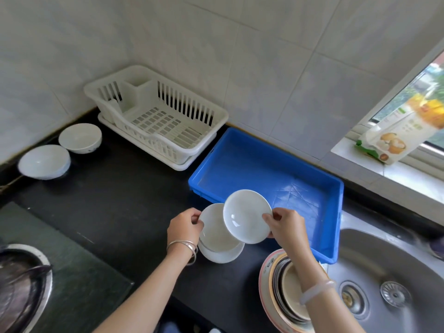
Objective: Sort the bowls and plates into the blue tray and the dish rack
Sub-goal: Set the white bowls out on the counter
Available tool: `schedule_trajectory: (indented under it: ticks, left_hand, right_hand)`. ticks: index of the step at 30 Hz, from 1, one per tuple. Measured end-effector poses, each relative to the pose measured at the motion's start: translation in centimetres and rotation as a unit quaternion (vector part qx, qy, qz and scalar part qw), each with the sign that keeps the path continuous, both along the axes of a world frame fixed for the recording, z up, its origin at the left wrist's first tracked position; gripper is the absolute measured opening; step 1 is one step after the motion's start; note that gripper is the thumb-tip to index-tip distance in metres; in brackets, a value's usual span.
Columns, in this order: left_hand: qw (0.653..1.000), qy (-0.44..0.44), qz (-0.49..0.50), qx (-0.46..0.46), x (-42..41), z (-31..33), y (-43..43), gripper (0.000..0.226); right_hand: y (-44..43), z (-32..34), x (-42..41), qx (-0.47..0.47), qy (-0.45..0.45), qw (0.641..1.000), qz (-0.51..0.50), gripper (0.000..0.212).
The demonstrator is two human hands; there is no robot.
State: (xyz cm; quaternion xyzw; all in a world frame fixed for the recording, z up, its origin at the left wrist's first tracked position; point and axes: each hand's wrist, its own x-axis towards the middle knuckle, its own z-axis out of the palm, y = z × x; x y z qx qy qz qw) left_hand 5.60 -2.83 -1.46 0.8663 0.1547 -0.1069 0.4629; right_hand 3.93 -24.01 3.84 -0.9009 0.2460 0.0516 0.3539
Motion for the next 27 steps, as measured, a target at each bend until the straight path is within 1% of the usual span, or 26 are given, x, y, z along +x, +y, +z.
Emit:
schedule_trajectory:
  ticks: [3,6,10,16,20,24,26,27]
  left_hand:
    - [0.998,0.000,0.036,-0.043,0.6,1.0,2.2,0.016]
    - [0.995,-0.010,0.083,-0.060,1.2,1.7,5.2,0.015]
    - [0.981,-0.032,0.162,-0.099,1.9,2.1,9.7,0.020]
    - [0.944,-0.041,0.299,-0.135,2.3,0.9,16.8,0.019]
    - [0.908,-0.031,0.387,-0.157,3.1,-0.4,20.7,0.020]
    - [0.884,-0.018,0.435,-0.169,4.3,-1.8,23.5,0.018]
    - [0.876,-0.010,0.451,-0.171,5.0,-2.5,24.6,0.017]
    - [0.873,-0.006,0.458,-0.170,5.5,-2.8,25.1,0.017]
  right_hand:
    - [0.8,0.9,1.0,0.030,-0.009,1.000,0.003,0.024]
    - [2.4,1.8,2.6,0.051,-0.017,0.998,0.020,0.022]
    - [6.0,1.7,5.3,0.091,-0.009,0.995,0.043,0.018]
    - [13.5,-0.7,10.2,0.170,0.039,0.982,0.073,0.013]
    - [18.7,-2.6,13.3,0.220,0.070,0.970,0.078,0.012]
    - [23.2,-4.8,16.3,0.232,0.092,0.965,0.084,0.011]
    - [25.1,-6.0,17.6,0.235,0.101,0.964,0.076,0.003]
    - [25.9,-6.6,18.3,0.234,0.103,0.964,0.070,0.003]
